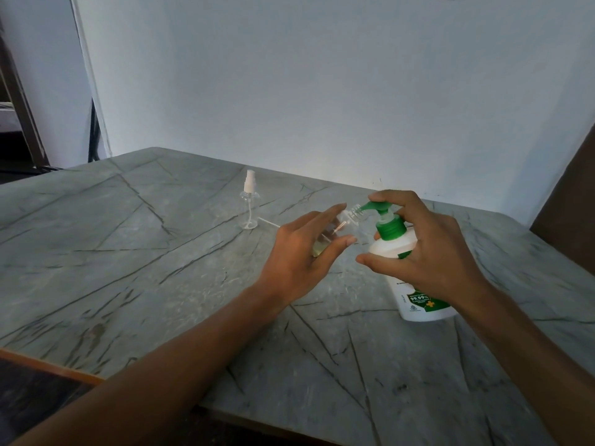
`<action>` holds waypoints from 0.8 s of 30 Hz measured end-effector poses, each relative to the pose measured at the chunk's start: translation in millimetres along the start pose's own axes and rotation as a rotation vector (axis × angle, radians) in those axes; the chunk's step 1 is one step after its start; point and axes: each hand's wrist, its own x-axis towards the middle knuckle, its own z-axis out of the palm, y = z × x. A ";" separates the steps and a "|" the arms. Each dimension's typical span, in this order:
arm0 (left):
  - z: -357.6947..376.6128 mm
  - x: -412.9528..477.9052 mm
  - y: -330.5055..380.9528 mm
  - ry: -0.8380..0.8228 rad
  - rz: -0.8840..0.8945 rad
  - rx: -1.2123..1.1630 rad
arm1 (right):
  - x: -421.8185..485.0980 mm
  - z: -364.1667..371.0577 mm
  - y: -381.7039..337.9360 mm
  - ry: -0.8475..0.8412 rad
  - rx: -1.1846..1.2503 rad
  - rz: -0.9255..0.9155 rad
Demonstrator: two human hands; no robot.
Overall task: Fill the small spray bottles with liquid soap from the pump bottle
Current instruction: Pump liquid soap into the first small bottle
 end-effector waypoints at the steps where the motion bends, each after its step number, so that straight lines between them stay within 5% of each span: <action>1: -0.8 0.6 0.3 0.007 -0.005 -0.002 | -1.2 -0.7 -0.2 0.001 -0.012 -0.008; 24: 2.3 -1.6 4.5 -0.013 -0.007 0.017 | -0.7 -0.3 2.5 0.027 0.045 0.010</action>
